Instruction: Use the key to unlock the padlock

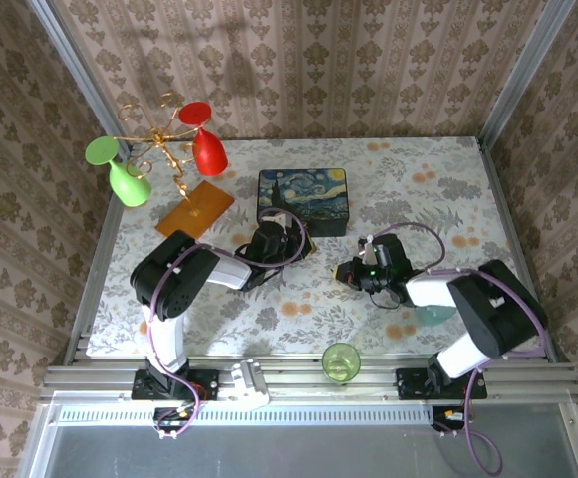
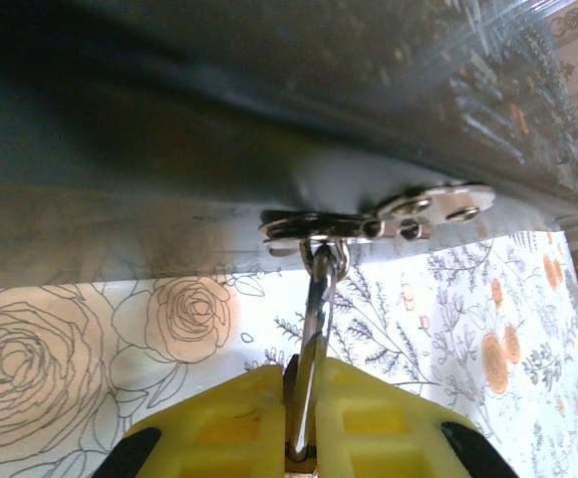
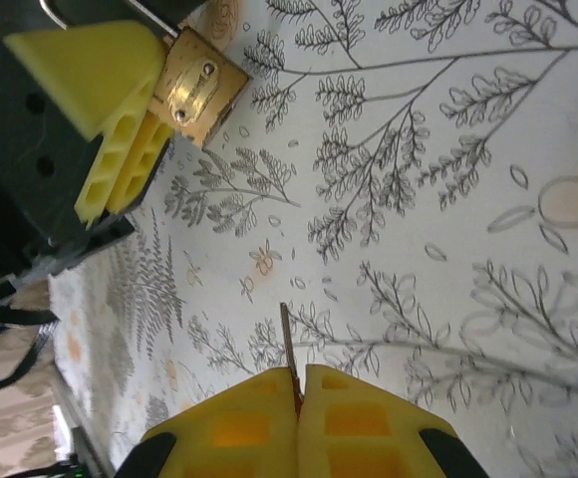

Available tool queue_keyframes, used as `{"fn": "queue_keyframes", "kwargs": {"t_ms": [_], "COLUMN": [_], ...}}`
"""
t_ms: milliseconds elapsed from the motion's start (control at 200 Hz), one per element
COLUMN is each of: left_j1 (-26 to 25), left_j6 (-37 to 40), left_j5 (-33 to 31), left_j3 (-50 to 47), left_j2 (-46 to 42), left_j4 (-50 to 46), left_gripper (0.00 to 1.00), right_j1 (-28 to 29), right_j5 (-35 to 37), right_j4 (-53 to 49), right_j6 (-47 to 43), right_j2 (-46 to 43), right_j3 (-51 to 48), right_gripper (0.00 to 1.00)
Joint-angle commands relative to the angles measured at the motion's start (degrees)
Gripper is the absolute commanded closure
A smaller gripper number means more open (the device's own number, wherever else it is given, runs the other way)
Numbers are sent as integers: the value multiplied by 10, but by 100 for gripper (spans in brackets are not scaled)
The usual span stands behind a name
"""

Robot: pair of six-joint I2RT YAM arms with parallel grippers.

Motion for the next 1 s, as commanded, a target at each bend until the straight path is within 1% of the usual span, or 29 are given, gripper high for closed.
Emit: {"fn": "queue_keyframes", "kwargs": {"t_ms": [0,85,150,260,370,485,545,620,730,995], "left_j1": [-1,-1,-1,-2,-4,-6,-8,-9,-11,-13], "left_j6": [-42,-57,-73,-116,-151,-155,-162,-173,-180,-192], "left_j5": [15,16,19,21,22,18,12,7,9,3], "left_j3": [4,1,-5,-18,-23,-21,-24,-31,-31,-41], "left_j2": [-15,-18,-18,-15,-10,-17,-19,-18,-16,-7], "left_j4": [24,40,61,110,150,148,158,182,189,209], "left_gripper": [95,97,98,100,100,100,100,100,100,100], "right_j1": [-20,-46,-64,-73,-73,-72,-73,-73,-73,-72], "right_j5": [-135,-165,-180,-188,-199,-203,-204,-203,-201,-199], "right_j4": [98,134,134,156,236,341,407,465,473,473], "right_j6": [20,28,22,33,82,145,186,217,216,221], "right_j2": [46,70,82,106,141,190,217,243,255,250], "right_j3": [30,27,32,39,38,37,35,35,38,39], "right_gripper": [100,100,100,100,100,100,100,100,100,100]}}
